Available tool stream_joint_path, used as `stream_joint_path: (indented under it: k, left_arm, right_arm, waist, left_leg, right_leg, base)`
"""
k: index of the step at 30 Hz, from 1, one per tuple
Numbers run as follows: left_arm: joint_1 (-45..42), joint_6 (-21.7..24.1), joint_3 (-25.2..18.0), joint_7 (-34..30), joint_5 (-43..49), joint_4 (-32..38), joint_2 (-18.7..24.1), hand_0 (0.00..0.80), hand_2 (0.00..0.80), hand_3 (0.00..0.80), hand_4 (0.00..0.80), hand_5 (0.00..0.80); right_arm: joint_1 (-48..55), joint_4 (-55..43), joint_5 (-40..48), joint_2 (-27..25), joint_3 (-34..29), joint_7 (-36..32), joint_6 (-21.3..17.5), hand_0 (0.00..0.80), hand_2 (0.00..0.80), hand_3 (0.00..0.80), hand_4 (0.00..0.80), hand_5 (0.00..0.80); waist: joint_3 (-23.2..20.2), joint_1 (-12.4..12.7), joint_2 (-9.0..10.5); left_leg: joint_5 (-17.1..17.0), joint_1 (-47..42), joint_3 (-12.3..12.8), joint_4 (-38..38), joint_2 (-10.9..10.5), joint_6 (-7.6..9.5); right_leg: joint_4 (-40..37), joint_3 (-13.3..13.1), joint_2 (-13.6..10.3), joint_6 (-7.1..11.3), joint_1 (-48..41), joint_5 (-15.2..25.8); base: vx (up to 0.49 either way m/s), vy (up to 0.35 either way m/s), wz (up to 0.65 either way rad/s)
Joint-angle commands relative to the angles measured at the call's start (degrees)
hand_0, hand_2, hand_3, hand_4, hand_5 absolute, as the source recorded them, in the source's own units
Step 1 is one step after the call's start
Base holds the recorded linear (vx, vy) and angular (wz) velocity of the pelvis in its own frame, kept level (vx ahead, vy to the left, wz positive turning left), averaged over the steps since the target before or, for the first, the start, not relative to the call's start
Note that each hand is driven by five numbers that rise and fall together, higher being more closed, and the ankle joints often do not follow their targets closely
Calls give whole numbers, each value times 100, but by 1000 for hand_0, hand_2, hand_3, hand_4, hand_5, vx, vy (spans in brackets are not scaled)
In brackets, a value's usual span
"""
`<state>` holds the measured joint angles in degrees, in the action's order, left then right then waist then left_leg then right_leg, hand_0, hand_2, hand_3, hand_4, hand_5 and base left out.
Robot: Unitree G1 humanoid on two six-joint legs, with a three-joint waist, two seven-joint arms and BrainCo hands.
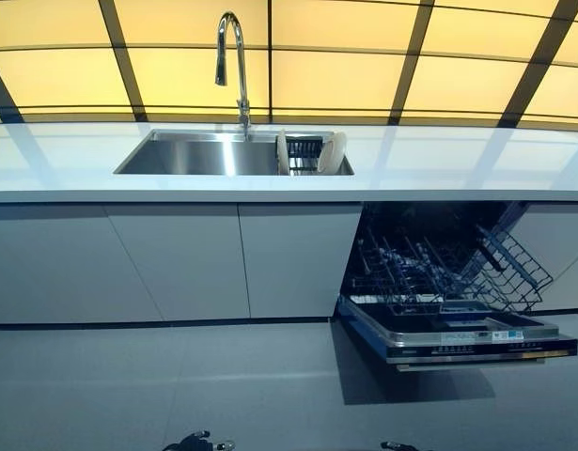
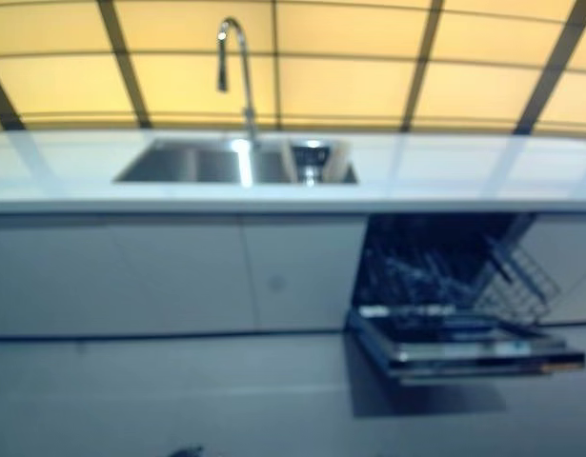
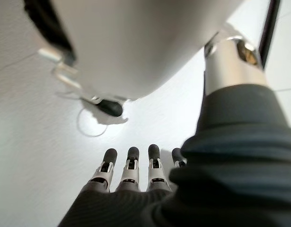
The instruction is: Take plates into dishwasher
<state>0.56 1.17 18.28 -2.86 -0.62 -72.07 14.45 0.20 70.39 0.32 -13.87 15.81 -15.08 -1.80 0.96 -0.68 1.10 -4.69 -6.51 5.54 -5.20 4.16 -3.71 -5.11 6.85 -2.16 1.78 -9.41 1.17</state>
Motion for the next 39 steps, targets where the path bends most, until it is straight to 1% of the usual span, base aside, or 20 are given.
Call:
stream_joint_path:
  k: [1,4,5,8,11,13,16,18,20,23,25,28,29,31,32,33,34,35,36,39]
  left_arm:
    - [479,-54,-167,-77,300,-257,-108,0,0,0,0,0]
    - [405,-99,-132,-76,283,-122,-27,0,0,0,0,0]
    - [317,-107,-138,-76,279,-19,22,0,0,0,0,0]
    - [143,-42,-159,-55,249,77,86,0,0,0,0,0]
    - [90,50,-120,-10,138,35,81,0,0,0,0,0]
    - [95,95,-80,10,93,-26,54,0,0,0,0,0]
    - [98,67,-41,37,69,-16,10,0,0,0,0,0]
    - [108,61,1,47,59,-20,-18,0,0,0,0,0]
    - [131,43,28,43,72,4,-39,0,0,0,0,0]
    - [191,27,120,51,49,6,-72,0,0,0,0,0]
    - [262,5,181,57,7,1,-72,0,0,0,0,0]
    - [328,26,237,112,0,-53,-62,0,0,0,0,0]
    - [358,30,233,118,24,-77,-48,0,0,0,0,0]
    - [420,19,232,82,134,-156,19,0,0,0,0,0]
    - [429,17,232,78,147,-166,24,0,0,0,0,0]
    - [421,-25,242,53,217,-190,62,0,0,0,0,0]
    - [402,-65,235,39,260,-185,88,0,0,0,0,0]
    - [392,-136,237,14,272,-159,115,0,0,0,0,0]
    - [328,-270,199,-37,325,-88,171,0,0,0,0,0]
    - [328,-334,186,-128,489,-125,207,0,0,0,0,0]
  right_arm:
    - [-423,-568,773,50,201,-710,-531,0,0,0,0,0]
    - [-378,-1775,1522,-72,295,-1401,-353,0,0,0,0,0]
    - [-293,-2688,2017,-133,302,-1773,-21,0,0,0,0,0]
    - [-153,-4282,3084,-234,268,-2412,387,0,0,0,0,0]
    - [-177,-5489,4267,-258,188,-2784,512,0,0,0,0,0]
    - [-287,-6156,5137,-188,89,-2785,604,0,0,0,0,0]
    - [-562,-6746,5997,-32,-84,-2603,614,0,0,0,0,0]
    - [-799,-7041,6489,100,-203,-2315,481,0,0,0,0,0]
    - [-1192,-7318,6899,219,-442,-1719,202,0,0,0,0,0]
    - [-1692,-7556,6748,279,-719,-969,-294,0,0,0,0,0]
    - [-2078,-7562,6294,131,-798,-423,-836,0,0,0,0,0]
    - [-2554,-7464,5540,-44,-871,173,-1297,0,0,0,0,0]
    - [-2682,-7491,5272,-117,-894,395,-1323,0,0,0,0,0]
    - [-3067,-7486,4286,-492,-886,1347,-1179,0,0,0,0,0]
    - [-3098,-7478,4194,-519,-884,1453,-1150,0,0,0,0,0]
    - [-3192,-7379,4011,-695,-921,1735,-1013,0,0,0,0,0]
    - [-3246,-7310,3843,-806,-936,1853,-908,0,0,0,0,0]
    - [-3314,-7245,3681,-935,-938,1973,-816,0,0,0,0,0]
    - [-3505,-7058,3361,-1321,-928,2079,-708,0,0,0,0,0]
    - [-3827,-6881,3002,-1809,-884,2209,-506,0,0,0,0,0]
  waist:
    - [213,-21,168]
    - [220,-31,214]
    - [223,-50,233]
    - [213,-98,244]
    - [196,-125,225]
    - [186,-116,206]
    - [189,-86,185]
    - [197,-63,174]
    - [220,-27,158]
    - [250,14,145]
    - [296,33,144]
    - [372,67,132]
    - [403,84,126]
    - [484,141,58]
    - [490,145,60]
    - [526,156,7]
    - [547,155,-20]
    - [564,157,-38]
    - [591,106,-58]
    - [613,-21,40]
  left_leg:
    - [469,-211,-109,20,-527,438]
    - [453,-167,-101,20,-529,444]
    - [445,-143,-99,20,-536,448]
    - [436,-100,-76,20,-554,451]
    - [448,-66,-54,20,-578,455]
    - [468,-60,-44,20,-595,466]
    - [502,-62,-19,20,-606,492]
    - [520,-63,-5,20,-617,517]
    - [540,-60,16,20,-615,549]
    - [557,-23,30,20,-631,609]
    - [553,-4,45,20,-671,680]
    - [526,26,-17,52,-746,765]
    - [515,56,-68,87,-786,786]
    - [493,140,-305,206,-852,824]
    - [495,146,-316,213,-865,829]
    - [517,115,-422,226,-859,853]
    - [542,74,-456,218,-847,855]
    - [550,33,-465,195,-844,850]
    - [579,-148,-453,84,-820,822]
    - [664,-325,-569,28,-928,794]
  right_leg:
    - [264,82,11,140,124,-1]
    - [278,93,7,146,176,14]
    - [276,99,3,149,198,25]
    - [272,112,-15,166,244,36]
    - [275,123,-43,201,292,40]
    - [288,123,-66,231,318,32]
    - [325,123,-106,267,352,17]
    - [359,123,-139,286,378,13]
    - [428,127,-187,307,423,4]
    - [594,160,-276,347,505,-12]
    - [903,137,-371,401,651,39]
    - [1444,77,-474,421,838,97]
    - [1680,53,-512,397,901,123]
    - [2822,-93,-680,294,1215,444]
    - [2900,-113,-696,293,1256,460]
    - [3632,-151,-774,321,1521,771]
    - [3883,-140,-823,354,1685,914]
    - [4046,-143,-876,389,1838,975]
    - [4067,-77,-774,438,2181,1084]
    - [3363,-14,-479,413,2400,1014]
  base:
    - [0,0,0]
    - [-37,-15,0]
    - [-30,-7,1]
    - [-8,11,0]
    - [-19,63,3]
    - [-11,75,7]
    - [-10,82,1]
    - [-9,86,-2]
    - [-13,116,-3]
    - [-20,131,-1]
    - [-31,150,-2]
    - [-15,174,0]
    - [-7,220,-1]
    - [1,244,-5]
    - [32,232,-8]
    - [47,177,-6]
    - [74,206,0]
    - [148,170,6]
    - [188,130,14]
    - [255,11,22]
